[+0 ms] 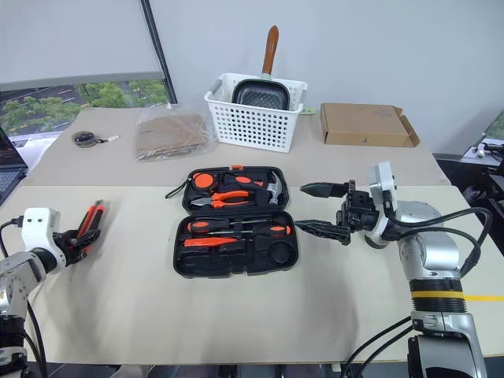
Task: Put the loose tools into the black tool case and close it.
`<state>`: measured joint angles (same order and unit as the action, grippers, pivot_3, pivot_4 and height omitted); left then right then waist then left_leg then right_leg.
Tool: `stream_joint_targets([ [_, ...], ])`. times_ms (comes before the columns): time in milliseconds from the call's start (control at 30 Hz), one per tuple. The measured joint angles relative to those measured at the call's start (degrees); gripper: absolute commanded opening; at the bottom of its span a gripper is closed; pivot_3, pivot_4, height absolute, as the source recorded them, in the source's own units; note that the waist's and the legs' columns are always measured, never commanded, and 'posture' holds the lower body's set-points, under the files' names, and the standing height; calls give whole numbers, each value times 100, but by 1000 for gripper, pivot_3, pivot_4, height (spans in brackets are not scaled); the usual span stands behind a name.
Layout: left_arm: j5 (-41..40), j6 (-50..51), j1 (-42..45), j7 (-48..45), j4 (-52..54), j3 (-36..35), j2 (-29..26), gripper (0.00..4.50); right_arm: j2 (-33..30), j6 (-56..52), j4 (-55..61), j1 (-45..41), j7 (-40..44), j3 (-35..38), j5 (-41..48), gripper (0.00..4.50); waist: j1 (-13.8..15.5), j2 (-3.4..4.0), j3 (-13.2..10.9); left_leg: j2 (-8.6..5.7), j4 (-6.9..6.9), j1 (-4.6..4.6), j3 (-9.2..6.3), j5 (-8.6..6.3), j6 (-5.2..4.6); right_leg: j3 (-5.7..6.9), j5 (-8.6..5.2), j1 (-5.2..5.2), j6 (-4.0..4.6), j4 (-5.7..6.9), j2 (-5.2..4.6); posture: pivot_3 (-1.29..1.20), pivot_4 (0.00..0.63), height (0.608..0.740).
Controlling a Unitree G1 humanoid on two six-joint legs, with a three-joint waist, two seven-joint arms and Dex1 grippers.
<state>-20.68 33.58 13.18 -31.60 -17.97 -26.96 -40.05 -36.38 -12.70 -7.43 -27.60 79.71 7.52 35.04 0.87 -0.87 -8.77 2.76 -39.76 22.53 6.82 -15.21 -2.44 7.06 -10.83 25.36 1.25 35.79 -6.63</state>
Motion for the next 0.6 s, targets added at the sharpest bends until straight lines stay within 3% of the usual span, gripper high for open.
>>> stream_joint_targets([
  [167, -293, -309, 1, -401, 336, 3, 240, 1787, -16, 0, 128, 90, -84, 45, 2, 4500, 19, -12, -7, 0, 0, 4, -2, 0, 5, 3, 0, 1, 0, -2, 0, 0, 150, 700],
  [333, -688, -758, 186, -1336, 1725, 485, 219, 1787, -65, 0, 122, 116, -97, 103, 3, 4500, 35, -21, -12, -5, 0, 19, 0, 1, 6, 3, 11, 8, 20, -10, 7, 0, 150, 700],
  [500, -793, -748, 393, -2478, 2923, 1719, -270, 1787, -155, 18, 39, 152, -27, 191, -3, 4500, -5, -14, -12, -11, 1, 18, 12, 11, -14, -1, 0, 5, 1, -16, 21, 0, 150, 700],
  [600, -397, -974, 560, -2992, 3232, 2646, -478, 1787, -246, 88, 28, 325, 20, 225, -20, 4500, -13, -13, -13, -10, 4, 17, 12, 17, -46, -2, -1, 4, -1, -22, 30, 0, 150, 700],
])
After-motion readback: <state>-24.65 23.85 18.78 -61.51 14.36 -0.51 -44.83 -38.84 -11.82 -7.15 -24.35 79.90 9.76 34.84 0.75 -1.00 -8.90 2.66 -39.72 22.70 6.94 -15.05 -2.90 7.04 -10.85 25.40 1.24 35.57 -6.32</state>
